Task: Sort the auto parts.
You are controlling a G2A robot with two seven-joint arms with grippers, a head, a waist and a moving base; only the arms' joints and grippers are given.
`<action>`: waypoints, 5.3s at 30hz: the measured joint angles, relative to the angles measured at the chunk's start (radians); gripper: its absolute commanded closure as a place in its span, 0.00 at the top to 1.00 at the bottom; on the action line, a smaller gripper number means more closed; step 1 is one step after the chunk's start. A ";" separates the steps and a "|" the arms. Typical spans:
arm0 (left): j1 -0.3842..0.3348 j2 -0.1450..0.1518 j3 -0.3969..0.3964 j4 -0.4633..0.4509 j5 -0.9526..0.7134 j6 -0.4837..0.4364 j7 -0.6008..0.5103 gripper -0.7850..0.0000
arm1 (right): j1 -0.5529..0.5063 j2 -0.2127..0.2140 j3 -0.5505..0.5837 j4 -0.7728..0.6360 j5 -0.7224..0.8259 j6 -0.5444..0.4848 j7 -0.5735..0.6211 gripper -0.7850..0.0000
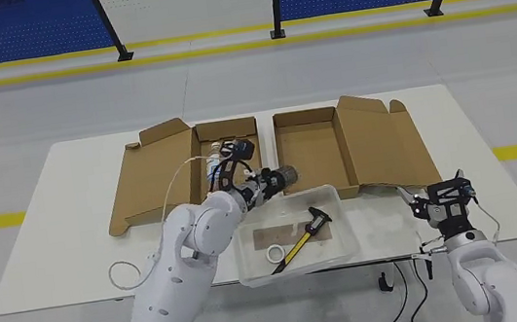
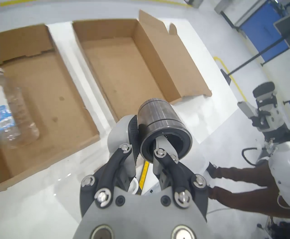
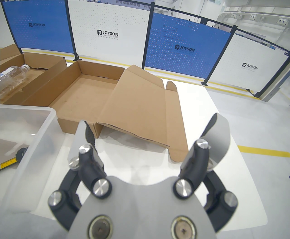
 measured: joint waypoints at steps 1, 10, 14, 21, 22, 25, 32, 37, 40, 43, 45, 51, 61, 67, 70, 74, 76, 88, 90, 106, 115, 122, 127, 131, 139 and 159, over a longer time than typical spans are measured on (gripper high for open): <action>0.006 0.001 -0.013 -0.003 0.008 0.015 0.020 0.00 | 0.000 0.000 0.000 0.000 0.000 0.000 0.000 1.00; 0.006 0.013 -0.093 0.096 0.151 0.128 0.153 0.00 | 0.000 0.000 0.000 0.000 0.000 0.000 0.000 1.00; -0.015 0.014 -0.101 0.152 0.174 0.127 0.161 0.00 | 0.000 0.000 0.000 0.000 0.000 0.000 0.000 1.00; -0.057 0.008 -0.074 0.240 0.181 0.121 0.156 0.00 | 0.000 0.000 0.000 0.000 0.000 0.000 0.000 1.00; -0.062 0.006 -0.068 0.249 0.181 0.118 0.153 0.00 | 0.000 0.000 0.000 0.000 0.000 0.000 0.000 1.00; -0.082 0.001 -0.042 0.282 0.179 0.107 0.144 0.00 | 0.000 0.000 0.000 0.000 0.000 0.000 0.000 1.00; -0.153 -0.017 0.021 0.394 0.189 0.111 0.145 0.00 | 0.000 0.000 0.000 0.000 0.000 0.000 0.000 1.00; -0.208 -0.033 0.071 0.481 0.198 0.108 0.127 0.00 | 0.000 0.000 0.000 0.000 0.000 0.000 0.000 1.00; -0.237 -0.044 0.100 0.533 0.199 0.111 0.120 0.00 | 0.000 0.000 0.000 0.000 0.000 0.000 0.000 1.00; -0.262 -0.054 0.125 0.584 0.196 0.109 0.119 0.00 | 0.000 0.000 0.000 0.000 0.000 0.000 0.000 1.00; -0.279 -0.061 0.143 0.617 0.201 0.107 0.114 0.00 | 0.000 0.000 0.000 0.000 0.000 0.000 0.000 1.00; -0.321 -0.082 0.184 0.703 0.208 0.113 0.108 0.00 | 0.000 0.000 0.000 0.000 0.000 0.000 0.000 1.00; -0.368 -0.112 0.220 0.814 0.194 0.115 0.130 0.09 | 0.000 0.000 0.000 0.000 0.000 0.000 0.000 1.00; -0.388 -0.121 0.219 0.847 0.188 0.117 0.145 0.33 | 0.000 0.000 0.000 0.000 0.000 0.000 0.000 1.00; -0.396 -0.125 0.218 0.858 0.189 0.117 0.150 0.42 | 0.000 0.000 0.000 0.000 0.000 0.000 0.000 1.00; -0.408 -0.129 0.218 0.869 0.198 0.120 0.153 0.47 | 0.000 0.000 0.000 0.000 0.000 0.000 0.000 1.00; -0.414 -0.131 0.218 0.872 0.202 0.120 0.157 0.57 | 0.000 0.000 0.000 0.000 0.000 0.000 0.000 1.00; -0.408 -0.128 0.190 0.802 0.234 0.126 0.193 0.84 | 0.000 0.000 0.000 0.000 0.000 0.000 0.000 1.00; -0.392 -0.121 0.175 0.758 0.244 0.126 0.194 0.86 | 0.000 0.000 0.000 0.000 0.000 0.000 0.000 1.00; -0.082 -0.043 0.055 0.140 0.361 -0.044 -0.090 0.60 | 0.000 0.000 0.000 0.000 0.000 0.000 0.000 1.00; 0.053 -0.015 0.059 -0.043 0.338 -0.275 -0.264 0.48 | 0.000 0.000 0.000 0.000 0.000 0.000 0.000 1.00; 0.075 0.002 0.058 -0.042 0.340 -0.410 -0.355 0.43 | 0.000 0.000 0.000 0.000 0.000 0.000 0.000 1.00; 0.054 0.006 0.068 -0.006 0.281 -0.456 -0.429 0.45 | 0.000 0.000 0.000 0.000 0.000 0.000 0.000 1.00; 0.031 0.006 0.083 0.035 0.254 -0.460 -0.449 0.45 | 0.000 0.000 0.000 0.000 0.000 0.000 0.000 1.00; -0.011 0.003 0.134 0.131 0.264 -0.456 -0.434 0.45 | 0.000 0.000 0.000 0.000 0.000 0.000 0.000 1.00; -0.034 0.006 0.194 0.191 0.224 -0.448 -0.450 0.45 | 0.000 0.000 0.000 0.000 0.000 0.000 0.000 1.00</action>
